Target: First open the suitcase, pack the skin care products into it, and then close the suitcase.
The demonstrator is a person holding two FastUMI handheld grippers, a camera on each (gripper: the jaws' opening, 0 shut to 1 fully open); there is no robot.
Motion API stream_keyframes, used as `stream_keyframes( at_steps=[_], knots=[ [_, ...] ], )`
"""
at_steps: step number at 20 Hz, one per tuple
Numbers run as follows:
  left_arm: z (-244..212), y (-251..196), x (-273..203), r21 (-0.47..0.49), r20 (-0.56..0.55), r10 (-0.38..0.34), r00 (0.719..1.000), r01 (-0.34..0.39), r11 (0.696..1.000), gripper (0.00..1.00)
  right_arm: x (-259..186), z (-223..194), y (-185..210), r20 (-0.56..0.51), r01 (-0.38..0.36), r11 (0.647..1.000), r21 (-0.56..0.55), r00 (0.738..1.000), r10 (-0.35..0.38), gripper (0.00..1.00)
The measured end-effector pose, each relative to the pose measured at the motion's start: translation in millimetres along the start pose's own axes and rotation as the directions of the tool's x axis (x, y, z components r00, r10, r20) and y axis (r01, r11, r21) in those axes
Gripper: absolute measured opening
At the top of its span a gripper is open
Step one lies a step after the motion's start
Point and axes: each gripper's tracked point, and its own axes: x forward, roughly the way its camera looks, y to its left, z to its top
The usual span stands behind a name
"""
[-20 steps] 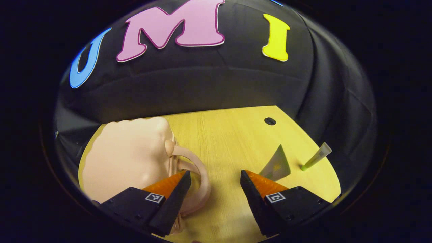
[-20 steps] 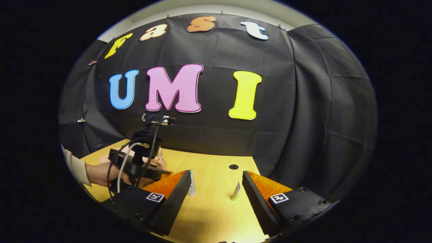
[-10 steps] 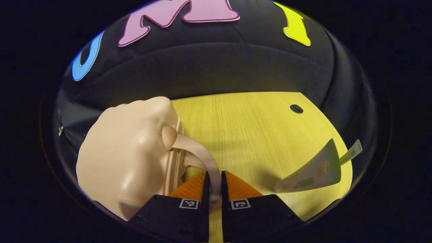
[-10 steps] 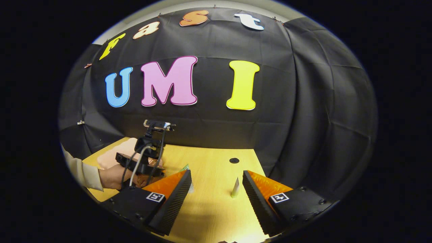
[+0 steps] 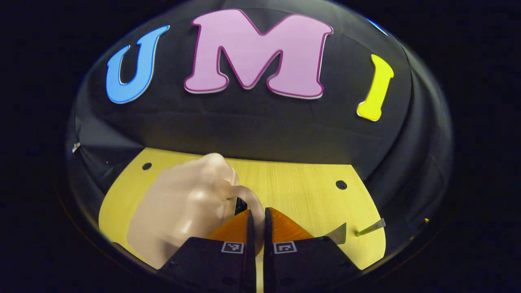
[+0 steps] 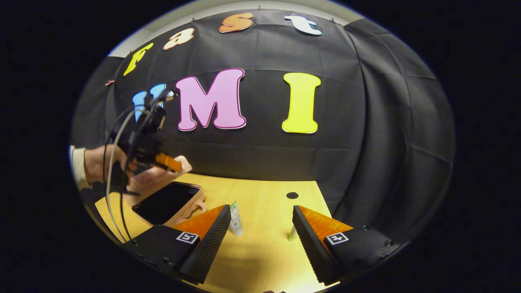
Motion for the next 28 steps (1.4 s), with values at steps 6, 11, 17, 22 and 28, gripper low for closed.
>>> stream_keyframes(
  at_steps=[6, 11, 17, 22, 28],
  knots=[
    [70.5, 168.1, -43.8, 0.011, 0.112, 0.164, 0.980, -0.167, 0.986, 0.12, 10.9, 5.1, 16.0, -0.011, -0.004, 1.000, 0.012, 1.000, 0.004, 0.96],
    [74.5, 319.8, -46.5, -0.055, 0.143, 0.306, 0.941, -0.301, 0.952, 0.11, 18.3, -14.1, 39.1, -0.095, 0.014, 0.997, 0.076, 0.995, -0.007, 0.96],
    [8.2, 448.7, 16.4, -0.048, 0.044, 0.341, 0.939, -0.339, 0.939, 0.11, 32.0, -27.0, 55.4, -0.104, 0.098, 0.995, 0.027, 0.990, -0.095, 0.97],
    [-77.9, 504.6, 74.1, -0.205, -0.091, 0.292, 0.952, -0.305, 0.930, 0.11, 44.1, -38.7, 62.1, -0.112, 0.169, 0.986, -0.003, 0.979, -0.168, 0.98],
    [-112.9, 552.4, 77.1, -0.230, -0.128, 0.365, 0.922, -0.385, 0.894, 0.33, 42.4, -52.5, 65.3, -0.128, 0.194, 0.981, -0.022, 0.972, -0.195, 0.98]
  ],
)
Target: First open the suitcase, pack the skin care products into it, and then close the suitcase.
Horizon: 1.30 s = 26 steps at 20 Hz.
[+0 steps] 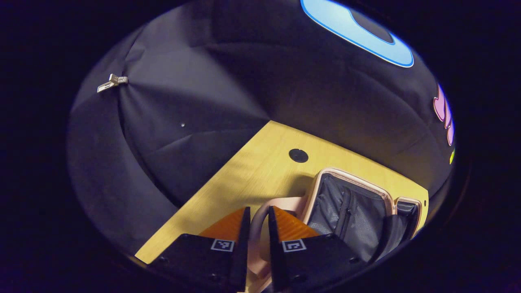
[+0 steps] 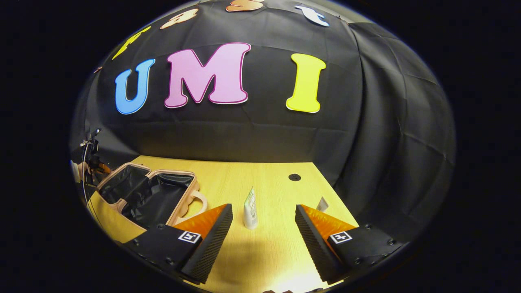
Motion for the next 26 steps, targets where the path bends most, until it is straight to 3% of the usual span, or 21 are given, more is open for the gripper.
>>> stream_keyframes(
  at_steps=[1, 4, 5, 10, 12, 14, 19, 23, 26],
  knots=[
    [13.6, 5.6, -9.2, 0.033, 0.043, 0.026, 0.999, -0.027, 0.999, 0.43, 0.4, -0.2, -0.3, -0.001, 0.002, 1.000, 0.001, 1.000, -0.002, 0.98],
    [55.7, -17.0, -62.1, 0.068, 0.174, 0.006, 0.985, -0.018, 0.997, 0.96, -1.2, 2.2, -2.8, 0.011, 0.003, 1.000, 0.014, 1.000, -0.003, 0.98],
    [65.2, -31.6, -85.5, 0.069, 0.221, -0.007, 0.975, -0.008, 0.998, 0.99, -1.6, 3.4, -4.2, 0.010, -0.001, 1.000, 0.026, 1.000, 0.001, 0.98],
    [87.1, -120.2, -222.5, 0.115, 0.376, -0.105, 0.921, 0.066, 0.991, 0.99, -5.4, 21.0, -32.3, 0.045, -0.008, 0.997, 0.070, 0.999, 0.005, 0.98],
    [77.6, -155.7, -270.8, 0.165, 0.416, -0.111, 0.902, 0.045, 0.985, 0.98, -8.0, 28.5, -44.2, 0.066, -0.030, 0.997, 0.064, 0.998, 0.025, 0.98],
    [48.0, -198.2, -308.7, 0.203, 0.430, -0.142, 0.892, 0.058, 0.977, 0.99, -10.5, 29.6, -58.8, 0.069, -0.041, 0.998, 0.056, 0.997, 0.037, 0.98],
    [-29.4, -317.9, -367.9, 0.276, 0.395, -0.295, 0.870, 0.194, 0.942, 0.98, -24.1, 24.1, -90.8, 0.048, -0.047, 0.995, 0.087, 0.998, 0.043, 0.98],
    [-96.5, -418.6, -390.4, 0.321, 0.340, -0.468, 0.816, 0.367, 0.873, 0.98, -27.9, 19.0, -115.4, 0.056, -0.043, 0.997, 0.069, 0.998, 0.039, 0.97],
    [-157.2, -493.9, -388.6, 0.364, 0.220, -0.598, 0.771, 0.503, 0.784, 0.98, -20.5, 3.9, -131.7, 0.028, -0.028, 0.996, 0.088, 0.999, 0.026, 0.97]
  ],
)
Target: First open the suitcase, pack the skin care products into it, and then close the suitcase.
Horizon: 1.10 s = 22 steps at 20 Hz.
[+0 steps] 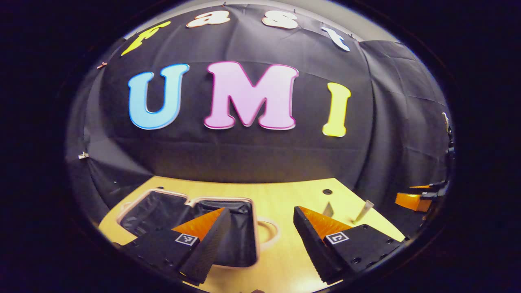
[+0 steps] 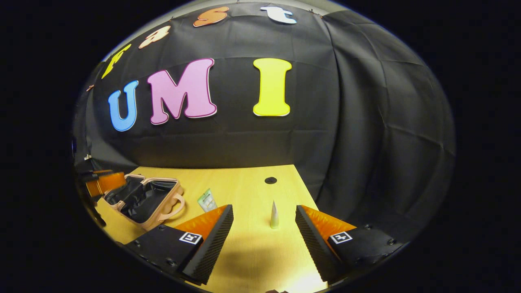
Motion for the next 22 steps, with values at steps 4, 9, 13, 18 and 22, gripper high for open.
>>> stream_keyframes(
  at_steps=[4, 9, 13, 18, 22],
  knots=[
    [-47.3, -60.0, 48.6, -0.005, -0.072, -0.124, 0.990, 0.124, 0.992, 0.98, 18.4, -22.9, -18.0, -0.046, 0.020, 0.999, 0.028, 0.999, -0.018, 0.97],
    [-95.0, -113.1, 115.9, -0.022, -0.131, -0.215, 0.968, 0.214, 0.977, 1.00, 54.2, -56.8, -28.3, -0.119, 0.016, 0.999, 0.043, 0.993, -0.011, 0.98],
    [-129.9, -116.7, 180.3, -0.032, -0.193, -0.136, 0.972, 0.133, 0.991, 0.99, 83.1, -76.3, -23.3, -0.146, -0.003, 1.000, 0.025, 0.989, 0.007, 0.98],
    [-158.4, -115.9, 224.8, -0.067, -0.259, -0.085, 0.962, 0.070, 0.995, 0.96, 127.9, -93.2, -19.0, -0.128, 0.002, 1.000, 0.006, 0.992, -0.002, 0.98],
    [-154.4, -113.2, 232.3, -0.060, -0.251, -0.050, 0.967, 0.036, 0.998, 0.70, 157.2, -109.8, -25.3, -0.158, 0.034, 0.999, 0.040, 0.987, -0.027, 0.99]
  ],
)
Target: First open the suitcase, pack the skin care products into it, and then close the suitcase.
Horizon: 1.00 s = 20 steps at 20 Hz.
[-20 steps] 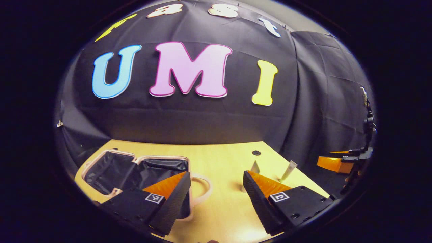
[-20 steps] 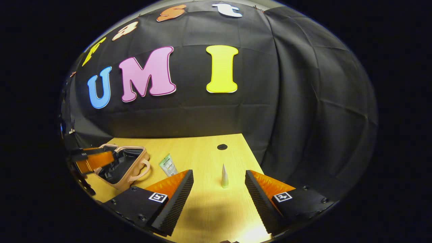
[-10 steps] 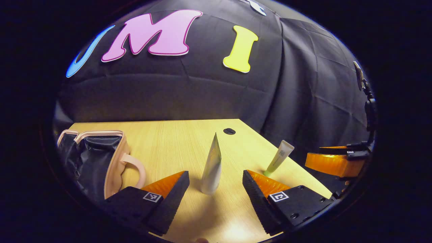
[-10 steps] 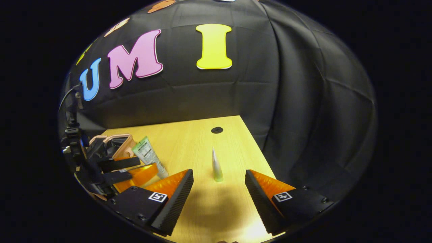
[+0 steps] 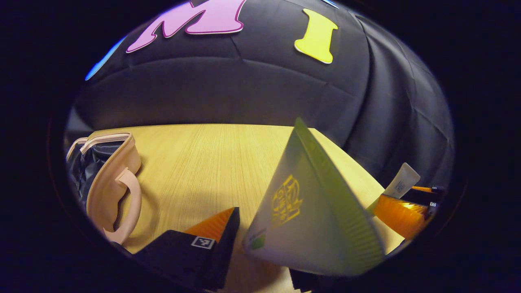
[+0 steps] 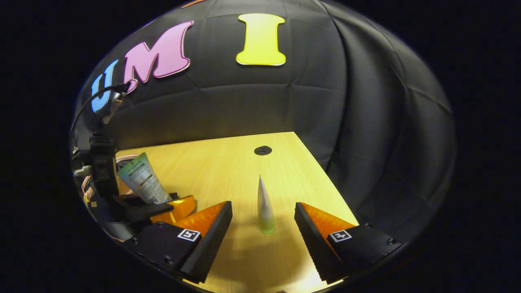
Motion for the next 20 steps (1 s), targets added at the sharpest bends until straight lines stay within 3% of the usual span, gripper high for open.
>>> stream_keyframes(
  at_steps=[2, 5, 9, 12, 13, 16, 18, 19, 20],
  knots=[
    [-1.9, 2.5, 4.3, -0.009, -0.001, 0.008, 1.000, -0.008, 1.000, 0.53, 12.4, -4.8, -2.4, -0.013, 0.013, 1.000, 0.022, 1.000, -0.012, 0.99],
    [-4.2, 3.8, -1.3, -0.032, 0.000, 0.008, 1.000, -0.008, 0.999, 0.51, 25.7, -9.8, -7.9, -0.010, 0.037, 0.999, 0.008, 0.999, -0.037, 0.98],
    [-9.6, 5.9, -10.0, 0.005, -0.004, -0.003, 1.000, 0.003, 1.000, 0.51, 41.4, -18.6, -4.6, -0.032, 0.031, 1.000, 0.003, 0.999, -0.031, 0.97],
    [-12.3, 9.0, -15.7, -0.006, -0.003, -0.004, 1.000, 0.004, 1.000, 0.51, 45.3, -13.5, -2.7, -0.004, 0.038, 0.999, -0.018, 0.999, -0.038, 0.66],
    [-13.1, 9.6, -16.7, -0.007, -0.003, -0.002, 1.000, 0.002, 1.000, 0.51, 46.6, -13.2, -2.2, 0.005, 0.039, 0.999, -0.027, 0.999, -0.038, 0.52],
    [-14.6, 10.3, -19.9, -0.006, -0.004, -0.001, 1.000, 0.001, 1.000, 0.51, 41.4, -14.0, -1.3, 0.001, 0.037, 0.998, -0.056, 0.999, -0.037, 0.25],
    [-16.0, 10.1, -22.2, -0.014, -0.004, -0.008, 1.000, 0.008, 1.000, 0.51, 28.5, -5.6, 2.5, 0.010, 0.022, 0.998, -0.054, 1.000, -0.022, 0.29],
    [-18.4, 9.9, -26.7, -0.007, -0.014, -0.013, 1.000, 0.012, 1.000, 0.51, 19.0, 2.1, 4.2, 0.029, 0.021, 0.998, -0.060, 0.999, -0.020, 0.24],
    [-18.0, 12.2, -33.1, 0.003, -0.015, -0.009, 1.000, 0.009, 1.000, 0.51, 7.3, 11.7, 6.7, 0.055, 0.020, 0.997, -0.072, 0.998, -0.016, 0.28]
  ],
)
